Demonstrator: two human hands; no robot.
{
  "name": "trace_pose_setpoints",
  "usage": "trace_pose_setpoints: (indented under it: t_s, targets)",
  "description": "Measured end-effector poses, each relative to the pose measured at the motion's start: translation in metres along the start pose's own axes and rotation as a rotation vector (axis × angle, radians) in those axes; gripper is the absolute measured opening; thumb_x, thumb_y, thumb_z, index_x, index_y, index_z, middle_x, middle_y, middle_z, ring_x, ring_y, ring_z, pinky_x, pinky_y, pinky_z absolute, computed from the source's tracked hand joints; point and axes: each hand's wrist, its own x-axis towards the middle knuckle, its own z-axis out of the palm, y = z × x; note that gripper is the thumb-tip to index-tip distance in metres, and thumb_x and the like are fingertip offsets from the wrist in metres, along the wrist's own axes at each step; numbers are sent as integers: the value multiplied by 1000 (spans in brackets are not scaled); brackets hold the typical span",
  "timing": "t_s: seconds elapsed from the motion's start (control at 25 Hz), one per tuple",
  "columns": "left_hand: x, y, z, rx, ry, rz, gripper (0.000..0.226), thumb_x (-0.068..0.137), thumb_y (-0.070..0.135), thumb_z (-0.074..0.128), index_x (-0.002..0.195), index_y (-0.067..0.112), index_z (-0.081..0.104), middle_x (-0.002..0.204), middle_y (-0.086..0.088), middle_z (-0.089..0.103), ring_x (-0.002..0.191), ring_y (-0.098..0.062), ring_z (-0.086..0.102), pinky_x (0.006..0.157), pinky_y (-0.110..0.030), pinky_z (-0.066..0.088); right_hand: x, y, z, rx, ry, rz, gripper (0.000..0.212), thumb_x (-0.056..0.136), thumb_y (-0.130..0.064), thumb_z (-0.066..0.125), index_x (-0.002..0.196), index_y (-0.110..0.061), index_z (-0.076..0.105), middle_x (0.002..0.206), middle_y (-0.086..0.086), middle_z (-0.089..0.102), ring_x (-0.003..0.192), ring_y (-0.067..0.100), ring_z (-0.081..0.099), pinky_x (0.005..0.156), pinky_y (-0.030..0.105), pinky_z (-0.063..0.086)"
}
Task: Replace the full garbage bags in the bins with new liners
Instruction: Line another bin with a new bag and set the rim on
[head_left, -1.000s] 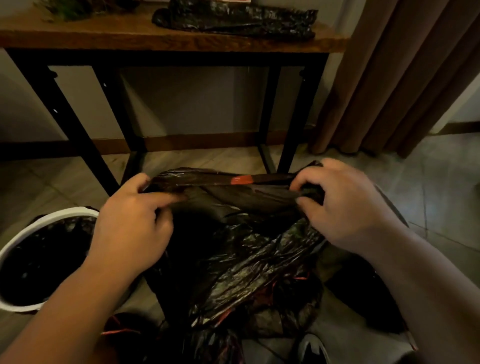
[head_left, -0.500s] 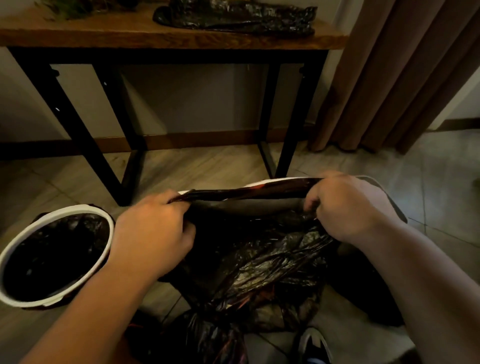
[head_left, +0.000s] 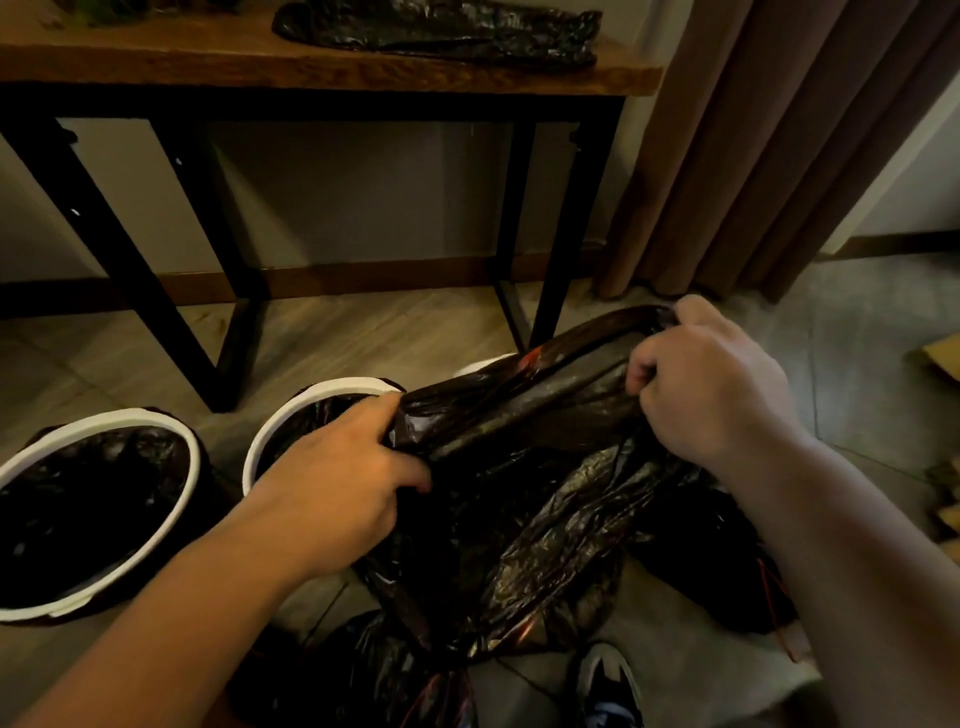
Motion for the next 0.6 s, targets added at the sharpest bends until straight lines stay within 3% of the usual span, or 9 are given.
trace_pose_setpoints:
  t_s: [0.08, 0.12, 0.2, 0.28, 0.36, 0.44, 0.6]
  targets:
    - [6, 0, 5, 121, -49, -141, 51, 86, 28, 43, 130, 37, 67, 142, 1, 49, 134, -23, 46, 107, -39, 47, -1, -1, -2, 18, -31, -11, 20, 87, -22, 64, 80, -37, 76, 105, -7, 49, 94, 16, 49, 67, 33, 42]
    - [8, 0, 6, 129, -8, -223, 46, 90, 30, 45, 131, 31, 66, 138, -1, 54, 130, -23, 50, 105, -39, 49, -2, -3, -2, 42, -60, -13, 22, 89, -22, 62, 83, -37, 78, 106, -7, 52, 95, 17, 52, 70, 34, 46]
    - [10, 1, 5, 110, 156, -341, 36, 92, 37, 55, 120, 21, 71, 120, -6, 65, 112, -27, 61, 91, -41, 56, -1, -11, -4, 58, -105, -19, 30, 93, -20, 57, 81, -35, 79, 101, -7, 58, 87, 19, 58, 71, 35, 52]
    - [11, 2, 3, 44, 277, -402, 25, 87, 29, 68, 110, 23, 77, 108, -6, 67, 96, -31, 66, 77, -42, 59, 3, -18, -6, 38, -142, -15, 31, 96, -21, 53, 83, -33, 78, 99, -7, 59, 87, 20, 61, 75, 38, 56]
    - [13, 0, 4, 28, 310, -380, 21, 77, 11, 73, 91, 25, 80, 98, -5, 62, 83, -32, 64, 67, -41, 58, 5, -19, -4, 5, -225, -2, 27, 97, -22, 53, 92, -31, 78, 105, -4, 60, 90, 24, 62, 80, 39, 57]
    - [14, 1, 6, 95, 276, -320, 17, 71, 8, 75, 77, 23, 78, 90, -4, 55, 78, -28, 57, 63, -37, 54, 6, -19, -4, -46, -327, 5, 23, 93, -22, 57, 105, -32, 74, 108, -3, 61, 93, 25, 62, 81, 39, 58]
    - [14, 6, 9, 220, 177, -299, 11, 72, 8, 78, 79, 15, 73, 86, -5, 57, 71, -26, 52, 50, -31, 44, 6, -15, -1, -32, -365, 19, 45, 89, -18, 63, 127, -43, 66, 117, -4, 65, 102, 24, 63, 83, 38, 58]
